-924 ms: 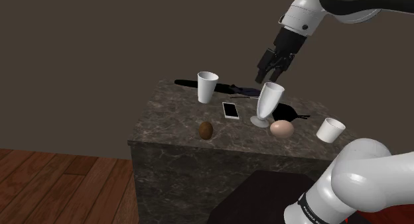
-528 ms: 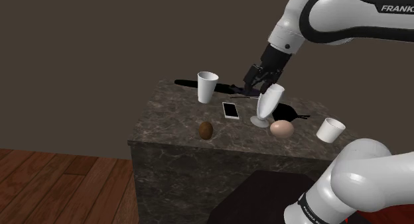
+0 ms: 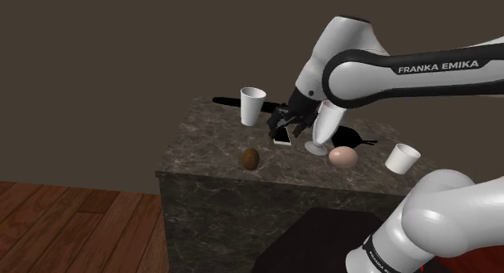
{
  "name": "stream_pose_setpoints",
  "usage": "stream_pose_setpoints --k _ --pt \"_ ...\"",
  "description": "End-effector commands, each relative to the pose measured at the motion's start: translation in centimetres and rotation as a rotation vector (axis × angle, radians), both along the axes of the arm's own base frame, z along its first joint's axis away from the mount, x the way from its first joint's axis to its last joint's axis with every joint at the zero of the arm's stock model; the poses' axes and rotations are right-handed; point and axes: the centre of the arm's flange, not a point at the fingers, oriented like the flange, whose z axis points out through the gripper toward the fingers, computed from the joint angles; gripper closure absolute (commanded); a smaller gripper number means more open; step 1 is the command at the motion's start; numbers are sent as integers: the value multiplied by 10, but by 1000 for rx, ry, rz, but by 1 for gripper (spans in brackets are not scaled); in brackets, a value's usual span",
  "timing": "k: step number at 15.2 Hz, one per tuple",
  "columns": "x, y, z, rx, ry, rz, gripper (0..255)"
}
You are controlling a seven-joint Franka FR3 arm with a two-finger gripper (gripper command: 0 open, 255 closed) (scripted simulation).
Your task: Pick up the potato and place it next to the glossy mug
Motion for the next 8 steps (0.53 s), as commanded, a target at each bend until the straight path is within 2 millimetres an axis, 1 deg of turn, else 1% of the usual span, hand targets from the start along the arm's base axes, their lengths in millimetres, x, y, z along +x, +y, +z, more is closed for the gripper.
stream_pose_setpoints --k 1,8 --pt "10 12 -22 -3 -18 -42 0" --pt "47 45 -101 -19 -62 -181 0"
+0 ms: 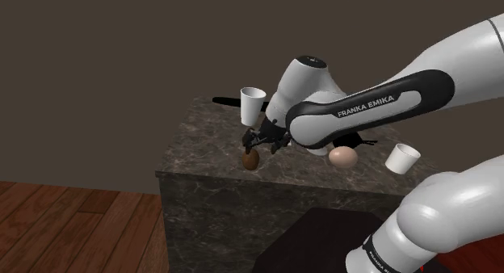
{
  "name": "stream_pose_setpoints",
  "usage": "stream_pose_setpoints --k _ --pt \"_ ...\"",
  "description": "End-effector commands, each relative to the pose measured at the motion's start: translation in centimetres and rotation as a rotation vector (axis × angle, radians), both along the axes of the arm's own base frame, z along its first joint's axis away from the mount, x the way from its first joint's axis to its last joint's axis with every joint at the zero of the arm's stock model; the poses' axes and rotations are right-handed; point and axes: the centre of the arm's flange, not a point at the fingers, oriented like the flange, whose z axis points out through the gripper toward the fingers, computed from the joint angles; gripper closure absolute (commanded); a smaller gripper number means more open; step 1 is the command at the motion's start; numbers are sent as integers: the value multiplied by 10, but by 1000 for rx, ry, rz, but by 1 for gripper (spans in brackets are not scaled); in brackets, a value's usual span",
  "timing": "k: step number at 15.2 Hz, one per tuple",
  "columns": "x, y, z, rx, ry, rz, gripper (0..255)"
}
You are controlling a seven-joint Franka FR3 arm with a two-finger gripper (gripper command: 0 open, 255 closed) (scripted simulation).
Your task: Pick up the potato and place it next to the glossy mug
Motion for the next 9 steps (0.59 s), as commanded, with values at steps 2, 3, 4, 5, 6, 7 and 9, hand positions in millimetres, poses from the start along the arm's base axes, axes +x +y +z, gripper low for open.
stream_pose_setpoints --k 2,3,4,5,6,7,9 --pt "11 8 -26 1 -15 -40 0" --pt "12 8 -31 1 -15 -40 0" --pt "14 8 -36 1 -15 -40 0" --pt "15 8 -41 1 -15 -40 0" --pt "17 7 -46 1 -15 -40 0" --pt "18 7 -52 1 -15 -40 0" --pt "20 7 -60 1 -15 -40 0"
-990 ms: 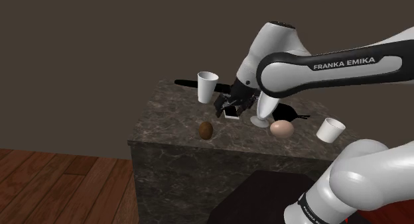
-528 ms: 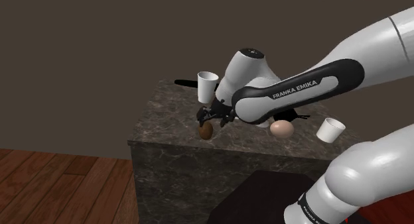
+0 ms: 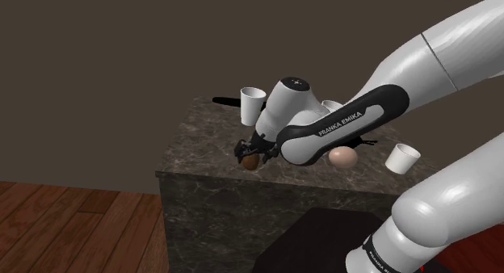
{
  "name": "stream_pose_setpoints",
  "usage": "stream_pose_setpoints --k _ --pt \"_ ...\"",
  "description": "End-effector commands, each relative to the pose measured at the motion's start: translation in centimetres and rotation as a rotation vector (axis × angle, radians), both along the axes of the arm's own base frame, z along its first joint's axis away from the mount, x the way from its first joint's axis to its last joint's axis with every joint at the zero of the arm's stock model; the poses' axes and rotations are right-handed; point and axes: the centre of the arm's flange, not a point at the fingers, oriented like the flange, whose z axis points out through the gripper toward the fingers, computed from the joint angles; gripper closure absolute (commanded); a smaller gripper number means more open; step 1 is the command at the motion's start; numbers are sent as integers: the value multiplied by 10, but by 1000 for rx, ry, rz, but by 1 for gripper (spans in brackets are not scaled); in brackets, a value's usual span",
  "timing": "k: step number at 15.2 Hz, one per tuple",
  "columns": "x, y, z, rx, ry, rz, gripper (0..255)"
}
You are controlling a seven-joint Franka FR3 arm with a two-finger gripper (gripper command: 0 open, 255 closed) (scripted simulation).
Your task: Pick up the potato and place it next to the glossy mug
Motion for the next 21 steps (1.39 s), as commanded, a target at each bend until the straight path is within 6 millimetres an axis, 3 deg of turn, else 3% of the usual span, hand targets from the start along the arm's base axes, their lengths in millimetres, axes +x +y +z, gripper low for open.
stream_pose_setpoints --k 1,7,8,17,21 --pt "1 0 -4 1 -1 0 0" --pt "1 0 -4 1 -1 0 0" --pt "1 0 -4 1 -1 0 255" --pt "1 0 -4 1 -1 0 255" --pt "1 0 17 1 -1 0 255"
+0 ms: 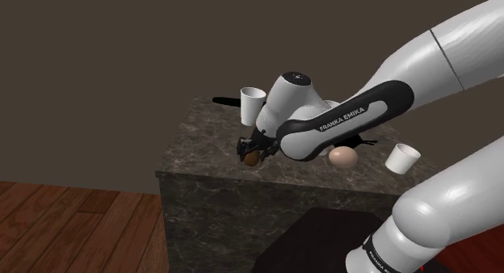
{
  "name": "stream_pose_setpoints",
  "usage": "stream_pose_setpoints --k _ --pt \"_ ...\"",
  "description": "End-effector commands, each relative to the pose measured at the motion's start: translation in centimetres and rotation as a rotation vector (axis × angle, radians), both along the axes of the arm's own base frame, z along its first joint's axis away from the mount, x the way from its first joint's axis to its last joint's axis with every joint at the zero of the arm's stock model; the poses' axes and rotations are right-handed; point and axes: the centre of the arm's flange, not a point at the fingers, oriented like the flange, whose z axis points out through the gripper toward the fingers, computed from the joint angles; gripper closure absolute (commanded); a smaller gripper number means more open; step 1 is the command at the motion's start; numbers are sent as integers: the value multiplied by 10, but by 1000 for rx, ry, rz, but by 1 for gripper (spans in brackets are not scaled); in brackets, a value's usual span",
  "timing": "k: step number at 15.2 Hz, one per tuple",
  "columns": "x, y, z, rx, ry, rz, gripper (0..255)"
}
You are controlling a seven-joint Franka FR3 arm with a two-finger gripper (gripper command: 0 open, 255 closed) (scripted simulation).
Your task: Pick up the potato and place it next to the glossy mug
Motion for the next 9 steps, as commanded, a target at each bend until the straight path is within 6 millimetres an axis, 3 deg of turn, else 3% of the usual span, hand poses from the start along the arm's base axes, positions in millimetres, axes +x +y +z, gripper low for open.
stream_pose_setpoints --k 1,9 --pt "-1 0 10 1 1 0 255" --pt "-1 0 52 1 1 0 255"
